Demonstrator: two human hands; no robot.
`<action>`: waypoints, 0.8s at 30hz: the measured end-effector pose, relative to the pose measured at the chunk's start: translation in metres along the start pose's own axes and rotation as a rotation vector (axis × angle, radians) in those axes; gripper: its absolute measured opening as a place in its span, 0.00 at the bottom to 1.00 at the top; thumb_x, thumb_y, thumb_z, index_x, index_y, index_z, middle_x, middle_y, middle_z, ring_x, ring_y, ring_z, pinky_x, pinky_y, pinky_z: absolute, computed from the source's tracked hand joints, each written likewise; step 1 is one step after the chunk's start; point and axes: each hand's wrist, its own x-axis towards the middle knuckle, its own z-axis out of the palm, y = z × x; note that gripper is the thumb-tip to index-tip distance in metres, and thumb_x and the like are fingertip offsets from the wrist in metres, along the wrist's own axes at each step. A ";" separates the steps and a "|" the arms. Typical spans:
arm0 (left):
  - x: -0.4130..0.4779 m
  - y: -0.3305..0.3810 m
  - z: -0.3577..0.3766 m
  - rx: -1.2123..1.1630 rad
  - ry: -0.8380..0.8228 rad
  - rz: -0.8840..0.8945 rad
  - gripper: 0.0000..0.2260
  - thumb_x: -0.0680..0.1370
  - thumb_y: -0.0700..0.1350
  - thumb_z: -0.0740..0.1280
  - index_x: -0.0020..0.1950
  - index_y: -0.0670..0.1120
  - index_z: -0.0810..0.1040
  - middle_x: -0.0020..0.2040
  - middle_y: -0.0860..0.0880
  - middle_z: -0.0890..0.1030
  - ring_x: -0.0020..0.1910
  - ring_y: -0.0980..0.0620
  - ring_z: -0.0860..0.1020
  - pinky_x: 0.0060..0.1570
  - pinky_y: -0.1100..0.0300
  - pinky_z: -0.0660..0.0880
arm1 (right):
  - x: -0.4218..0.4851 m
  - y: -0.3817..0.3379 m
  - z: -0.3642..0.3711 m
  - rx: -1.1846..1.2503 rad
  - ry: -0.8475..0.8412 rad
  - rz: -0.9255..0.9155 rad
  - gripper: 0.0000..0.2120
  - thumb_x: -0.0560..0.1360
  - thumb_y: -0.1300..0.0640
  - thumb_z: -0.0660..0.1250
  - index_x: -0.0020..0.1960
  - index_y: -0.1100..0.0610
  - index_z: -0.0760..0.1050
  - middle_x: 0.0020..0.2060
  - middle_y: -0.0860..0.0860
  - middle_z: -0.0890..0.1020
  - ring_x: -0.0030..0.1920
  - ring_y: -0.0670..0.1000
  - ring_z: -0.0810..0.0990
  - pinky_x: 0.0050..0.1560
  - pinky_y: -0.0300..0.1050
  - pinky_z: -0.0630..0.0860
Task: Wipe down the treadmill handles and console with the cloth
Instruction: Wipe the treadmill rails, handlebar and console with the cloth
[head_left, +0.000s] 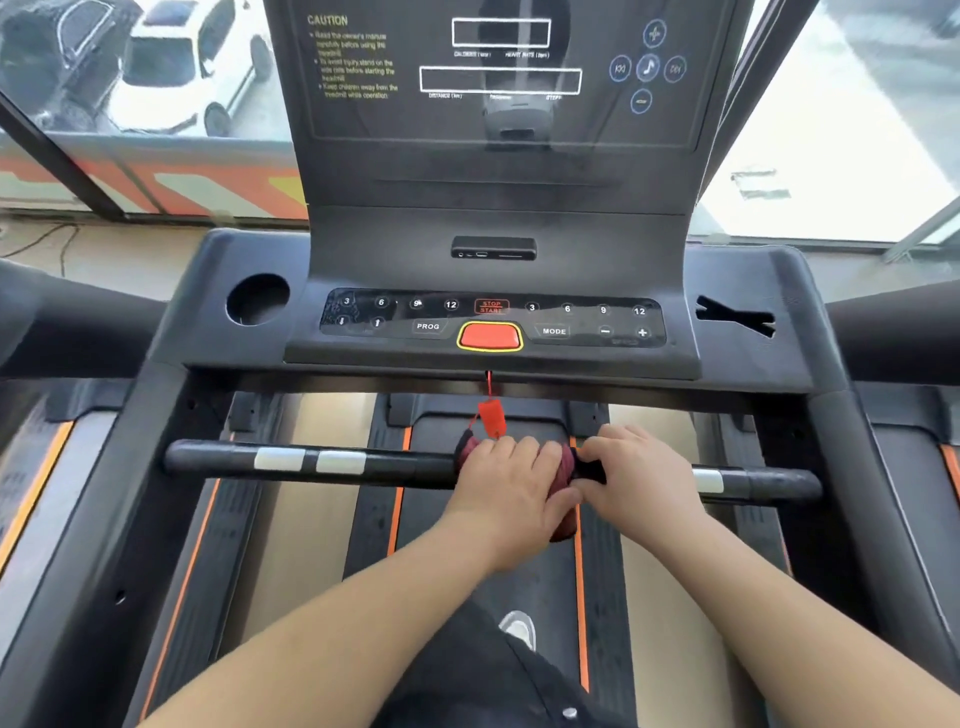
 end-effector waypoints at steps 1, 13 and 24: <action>0.005 -0.003 -0.006 0.003 -0.005 0.011 0.23 0.83 0.61 0.48 0.63 0.49 0.74 0.55 0.47 0.80 0.52 0.41 0.78 0.50 0.47 0.71 | 0.000 0.000 0.000 0.002 -0.001 -0.002 0.15 0.72 0.37 0.69 0.54 0.44 0.81 0.47 0.44 0.79 0.55 0.49 0.76 0.43 0.44 0.74; -0.016 -0.010 0.034 0.036 0.185 0.088 0.26 0.81 0.55 0.56 0.75 0.44 0.68 0.63 0.45 0.77 0.58 0.41 0.75 0.64 0.45 0.69 | -0.020 0.036 -0.020 -0.132 -0.100 0.124 0.16 0.72 0.40 0.70 0.57 0.45 0.78 0.49 0.44 0.77 0.55 0.50 0.75 0.49 0.47 0.76; -0.015 0.034 0.020 -0.172 0.221 -0.160 0.16 0.84 0.50 0.56 0.63 0.48 0.80 0.59 0.50 0.82 0.58 0.43 0.78 0.62 0.45 0.70 | -0.018 0.051 -0.020 -0.074 -0.052 0.022 0.15 0.69 0.38 0.73 0.49 0.46 0.79 0.45 0.44 0.77 0.52 0.49 0.76 0.42 0.43 0.64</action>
